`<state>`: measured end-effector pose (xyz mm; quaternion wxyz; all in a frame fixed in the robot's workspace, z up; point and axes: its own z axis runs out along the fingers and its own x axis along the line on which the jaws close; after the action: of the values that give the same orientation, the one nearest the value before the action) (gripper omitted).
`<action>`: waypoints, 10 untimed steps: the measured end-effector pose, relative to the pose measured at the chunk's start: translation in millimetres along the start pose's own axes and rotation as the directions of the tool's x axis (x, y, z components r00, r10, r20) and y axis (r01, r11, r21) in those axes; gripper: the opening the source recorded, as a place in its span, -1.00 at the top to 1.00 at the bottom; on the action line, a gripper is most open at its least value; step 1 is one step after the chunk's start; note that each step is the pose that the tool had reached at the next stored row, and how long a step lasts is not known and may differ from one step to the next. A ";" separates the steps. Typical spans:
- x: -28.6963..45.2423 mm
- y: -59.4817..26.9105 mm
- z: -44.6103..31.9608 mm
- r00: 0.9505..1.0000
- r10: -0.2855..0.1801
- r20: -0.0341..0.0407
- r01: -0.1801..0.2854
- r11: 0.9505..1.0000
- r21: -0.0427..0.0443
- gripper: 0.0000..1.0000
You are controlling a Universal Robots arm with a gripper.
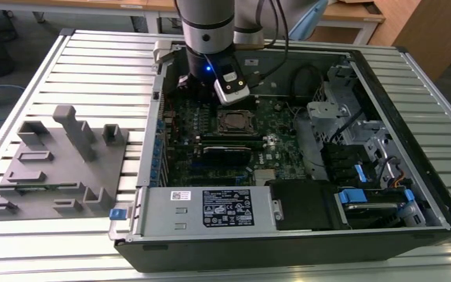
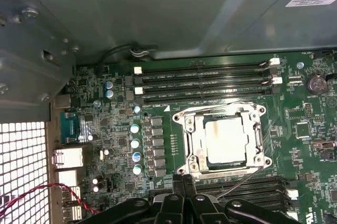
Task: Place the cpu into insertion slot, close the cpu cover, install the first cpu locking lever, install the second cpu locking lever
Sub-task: 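Install the second cpu locking lever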
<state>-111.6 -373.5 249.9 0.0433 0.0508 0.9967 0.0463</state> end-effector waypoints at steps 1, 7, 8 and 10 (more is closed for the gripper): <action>-0.5 0.1 0.0 1.000 0.000 -0.001 0.000 1.000 0.000 0.79; -15.5 1.4 1.4 1.000 0.002 -0.018 -0.002 1.000 0.002 0.79; -18.7 1.7 1.7 1.000 0.002 -0.021 -0.002 1.000 0.002 0.79; -25.9 2.3 2.4 1.000 0.002 -0.028 -0.002 1.000 0.003 0.79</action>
<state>-85.5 -373.7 249.9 0.0292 0.0513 0.9972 0.0456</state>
